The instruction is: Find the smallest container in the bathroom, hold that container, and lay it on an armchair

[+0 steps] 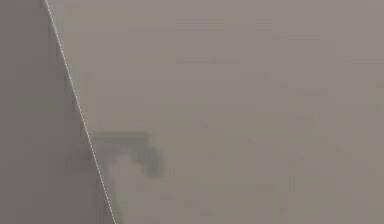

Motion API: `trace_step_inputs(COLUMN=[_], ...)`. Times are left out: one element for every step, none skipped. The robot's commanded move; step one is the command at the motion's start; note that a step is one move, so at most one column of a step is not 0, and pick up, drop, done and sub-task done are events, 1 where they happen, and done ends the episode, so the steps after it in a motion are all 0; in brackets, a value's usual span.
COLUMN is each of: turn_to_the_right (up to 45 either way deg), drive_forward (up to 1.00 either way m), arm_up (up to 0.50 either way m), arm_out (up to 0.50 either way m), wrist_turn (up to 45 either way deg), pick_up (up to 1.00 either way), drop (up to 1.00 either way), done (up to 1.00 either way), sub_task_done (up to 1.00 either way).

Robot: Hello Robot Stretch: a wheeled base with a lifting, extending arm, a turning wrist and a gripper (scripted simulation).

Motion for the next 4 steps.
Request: trace_step_inputs(turn_to_the_right=[45.0,45.0,6.0,0.0], drive_forward=[0.0,0.0,0.0,0.1], arm_up=[0.0,0.0,0.0,0.0], arm_out=[0.0,0.0,0.0,0.0], wrist_turn=[0.0,0.0,0.0,0.0], pick_up=[0.0,0.0,0.0,0.0], drop=[0.0,0.0,0.0,0.0], done=[0.0,0.0,0.0,0.0], sub_task_done=[0.0,0.0,0.0,0.0])
